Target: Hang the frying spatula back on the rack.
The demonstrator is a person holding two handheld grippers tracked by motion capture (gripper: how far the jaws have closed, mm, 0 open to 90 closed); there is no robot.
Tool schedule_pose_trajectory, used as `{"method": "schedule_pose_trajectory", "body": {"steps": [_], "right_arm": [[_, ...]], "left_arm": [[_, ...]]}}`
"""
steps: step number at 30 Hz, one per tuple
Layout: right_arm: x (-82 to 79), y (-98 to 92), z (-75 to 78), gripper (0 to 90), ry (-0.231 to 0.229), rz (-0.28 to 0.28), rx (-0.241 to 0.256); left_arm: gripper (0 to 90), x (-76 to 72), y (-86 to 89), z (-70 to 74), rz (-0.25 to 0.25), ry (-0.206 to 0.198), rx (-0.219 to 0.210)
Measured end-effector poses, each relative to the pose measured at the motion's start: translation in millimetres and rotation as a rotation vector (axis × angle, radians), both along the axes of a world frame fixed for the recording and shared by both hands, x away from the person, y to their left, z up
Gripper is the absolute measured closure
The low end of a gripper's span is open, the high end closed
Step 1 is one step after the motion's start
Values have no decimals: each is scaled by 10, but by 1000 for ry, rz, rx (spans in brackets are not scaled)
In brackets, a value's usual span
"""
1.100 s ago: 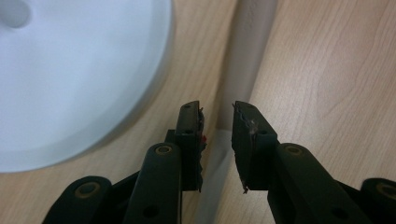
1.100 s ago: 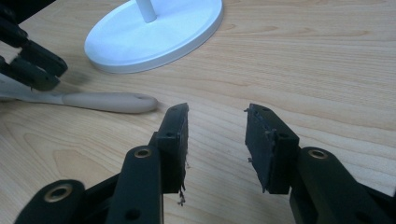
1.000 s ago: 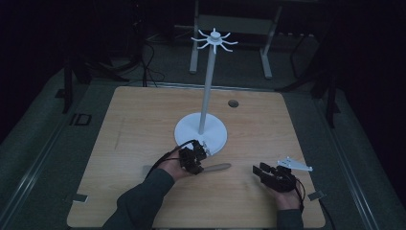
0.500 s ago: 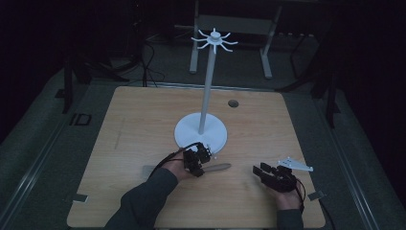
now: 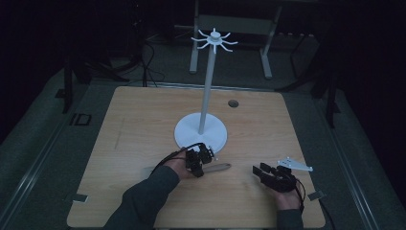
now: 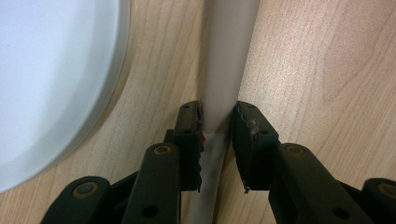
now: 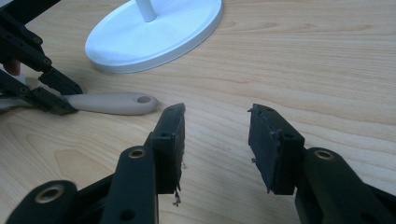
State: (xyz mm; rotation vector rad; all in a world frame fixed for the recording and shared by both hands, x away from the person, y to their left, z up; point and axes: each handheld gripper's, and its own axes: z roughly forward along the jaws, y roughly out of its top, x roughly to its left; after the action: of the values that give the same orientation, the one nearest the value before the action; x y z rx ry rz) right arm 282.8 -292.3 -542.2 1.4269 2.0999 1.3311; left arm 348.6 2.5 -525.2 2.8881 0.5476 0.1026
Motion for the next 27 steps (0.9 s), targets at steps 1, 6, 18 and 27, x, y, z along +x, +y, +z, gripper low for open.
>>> {"method": "schedule_pose_trajectory", "body": {"steps": [1,6,18,27], "right_arm": [[1,2,-2,556,-1,1,-1],[1,0,-1,555,1,0,4],[13,-4,-18,551,15,2,11],[17,-8,-23,550,17,2,12]], "left_arm": [[719,2,-9,1,-2,1,5],[732,21,-42,5,25,-9,16],[729,149,-18,-3,84,32,-14],[743,163,-50,5,65,37,11]]}}
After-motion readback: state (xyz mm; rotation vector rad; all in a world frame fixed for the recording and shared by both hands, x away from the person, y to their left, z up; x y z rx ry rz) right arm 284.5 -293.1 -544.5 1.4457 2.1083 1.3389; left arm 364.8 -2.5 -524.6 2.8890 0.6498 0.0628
